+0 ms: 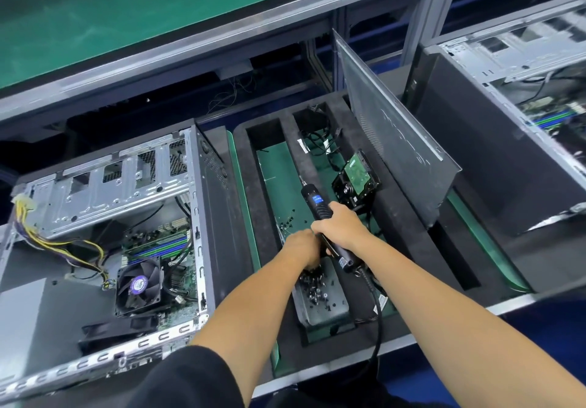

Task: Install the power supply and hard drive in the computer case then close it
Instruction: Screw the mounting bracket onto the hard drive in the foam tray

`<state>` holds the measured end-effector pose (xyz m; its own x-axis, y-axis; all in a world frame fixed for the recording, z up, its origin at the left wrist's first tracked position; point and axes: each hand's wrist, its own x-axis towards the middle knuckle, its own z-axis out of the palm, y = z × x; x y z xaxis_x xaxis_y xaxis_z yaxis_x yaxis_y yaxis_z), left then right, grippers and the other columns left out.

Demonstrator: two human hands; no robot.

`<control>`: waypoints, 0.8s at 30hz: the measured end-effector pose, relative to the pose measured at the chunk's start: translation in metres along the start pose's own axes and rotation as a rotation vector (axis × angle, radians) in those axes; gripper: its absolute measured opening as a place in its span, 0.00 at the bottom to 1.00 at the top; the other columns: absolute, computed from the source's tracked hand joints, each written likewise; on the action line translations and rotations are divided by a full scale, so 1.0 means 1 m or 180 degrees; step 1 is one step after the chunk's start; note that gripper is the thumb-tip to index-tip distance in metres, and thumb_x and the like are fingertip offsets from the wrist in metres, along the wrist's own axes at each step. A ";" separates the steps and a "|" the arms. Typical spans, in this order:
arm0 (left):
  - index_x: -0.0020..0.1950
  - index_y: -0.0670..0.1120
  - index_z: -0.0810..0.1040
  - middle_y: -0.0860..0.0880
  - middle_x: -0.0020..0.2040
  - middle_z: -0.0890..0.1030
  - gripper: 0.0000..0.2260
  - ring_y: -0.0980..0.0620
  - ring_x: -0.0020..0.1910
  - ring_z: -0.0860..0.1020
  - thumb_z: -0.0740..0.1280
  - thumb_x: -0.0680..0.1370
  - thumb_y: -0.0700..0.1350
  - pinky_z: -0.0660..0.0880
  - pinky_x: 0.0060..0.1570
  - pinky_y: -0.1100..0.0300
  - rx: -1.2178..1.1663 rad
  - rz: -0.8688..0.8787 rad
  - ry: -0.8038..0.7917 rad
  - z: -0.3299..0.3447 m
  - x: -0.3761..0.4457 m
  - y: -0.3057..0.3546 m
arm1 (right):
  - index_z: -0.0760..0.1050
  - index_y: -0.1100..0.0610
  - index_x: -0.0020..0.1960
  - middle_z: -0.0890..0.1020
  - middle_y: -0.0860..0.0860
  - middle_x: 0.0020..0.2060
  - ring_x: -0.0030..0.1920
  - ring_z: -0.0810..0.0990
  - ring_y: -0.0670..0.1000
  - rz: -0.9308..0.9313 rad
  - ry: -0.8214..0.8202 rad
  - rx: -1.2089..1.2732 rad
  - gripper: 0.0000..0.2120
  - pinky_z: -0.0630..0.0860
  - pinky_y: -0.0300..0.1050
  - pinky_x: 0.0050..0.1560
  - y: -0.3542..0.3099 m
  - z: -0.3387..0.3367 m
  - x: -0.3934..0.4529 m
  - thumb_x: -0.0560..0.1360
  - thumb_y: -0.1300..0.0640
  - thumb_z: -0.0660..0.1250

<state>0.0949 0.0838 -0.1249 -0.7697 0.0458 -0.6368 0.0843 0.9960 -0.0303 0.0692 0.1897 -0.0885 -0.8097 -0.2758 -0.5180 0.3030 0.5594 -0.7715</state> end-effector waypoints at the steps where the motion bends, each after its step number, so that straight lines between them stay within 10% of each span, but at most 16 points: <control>1: 0.62 0.42 0.74 0.44 0.57 0.77 0.15 0.45 0.54 0.78 0.64 0.75 0.38 0.73 0.46 0.55 0.0028 -0.0015 0.0106 -0.007 0.001 -0.004 | 0.67 0.54 0.42 0.76 0.54 0.41 0.36 0.74 0.52 0.0001 -0.0021 0.0029 0.11 0.68 0.43 0.34 0.000 -0.001 0.001 0.69 0.57 0.70; 24: 0.57 0.38 0.74 0.41 0.54 0.76 0.11 0.41 0.54 0.76 0.60 0.75 0.33 0.73 0.51 0.51 -0.0245 -0.0325 0.1227 -0.034 0.046 -0.044 | 0.69 0.55 0.42 0.79 0.55 0.39 0.36 0.78 0.57 0.0094 -0.0075 0.0160 0.10 0.75 0.49 0.39 0.000 -0.007 0.016 0.67 0.55 0.69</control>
<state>0.0343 0.0451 -0.1265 -0.9538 -0.0427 -0.2975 -0.0412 0.9991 -0.0112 0.0524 0.1908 -0.0939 -0.7882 -0.2784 -0.5488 0.3519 0.5278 -0.7731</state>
